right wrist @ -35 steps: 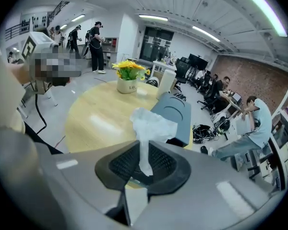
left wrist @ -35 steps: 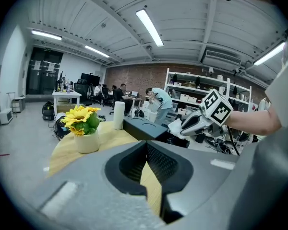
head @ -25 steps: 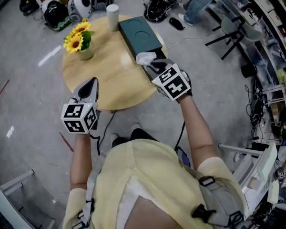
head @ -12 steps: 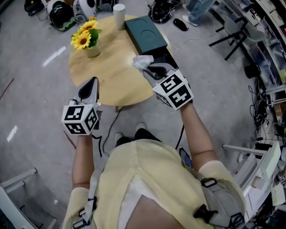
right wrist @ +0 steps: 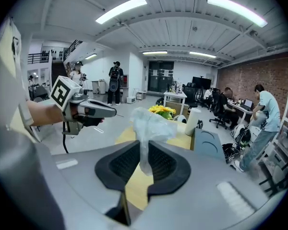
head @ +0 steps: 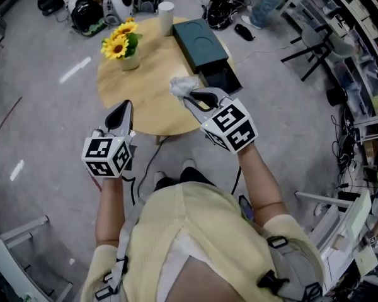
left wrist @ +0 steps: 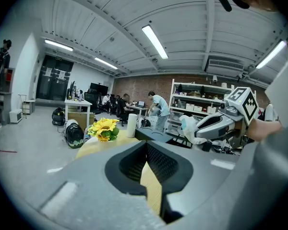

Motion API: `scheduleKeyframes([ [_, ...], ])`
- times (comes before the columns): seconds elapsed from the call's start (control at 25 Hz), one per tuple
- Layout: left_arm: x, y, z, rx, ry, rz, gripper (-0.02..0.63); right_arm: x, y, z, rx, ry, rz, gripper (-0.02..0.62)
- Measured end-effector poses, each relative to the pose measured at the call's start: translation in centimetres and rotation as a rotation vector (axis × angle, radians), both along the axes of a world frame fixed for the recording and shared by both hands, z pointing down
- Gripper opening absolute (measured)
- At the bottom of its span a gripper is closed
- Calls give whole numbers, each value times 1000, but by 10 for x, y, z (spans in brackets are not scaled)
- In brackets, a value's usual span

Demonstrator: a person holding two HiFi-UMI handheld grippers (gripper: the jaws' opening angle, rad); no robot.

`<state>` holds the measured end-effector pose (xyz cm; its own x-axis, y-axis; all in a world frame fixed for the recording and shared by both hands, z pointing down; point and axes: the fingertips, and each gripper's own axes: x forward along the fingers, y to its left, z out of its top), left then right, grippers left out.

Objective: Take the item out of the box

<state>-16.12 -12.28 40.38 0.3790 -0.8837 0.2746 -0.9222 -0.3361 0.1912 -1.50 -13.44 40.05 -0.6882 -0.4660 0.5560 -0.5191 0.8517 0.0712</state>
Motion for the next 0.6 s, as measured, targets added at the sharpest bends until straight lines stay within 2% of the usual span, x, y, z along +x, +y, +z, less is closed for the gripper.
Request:
scheduleKeyframes([
  [0.28, -15, 7, 1, -9, -2, -19, -3, -21, 12, -5, -20, -52, -28, 60],
  [0.6, -16, 12, -2, -13, -11, -36, -3, -29, 16, -10, -27, -92, -52, 60],
])
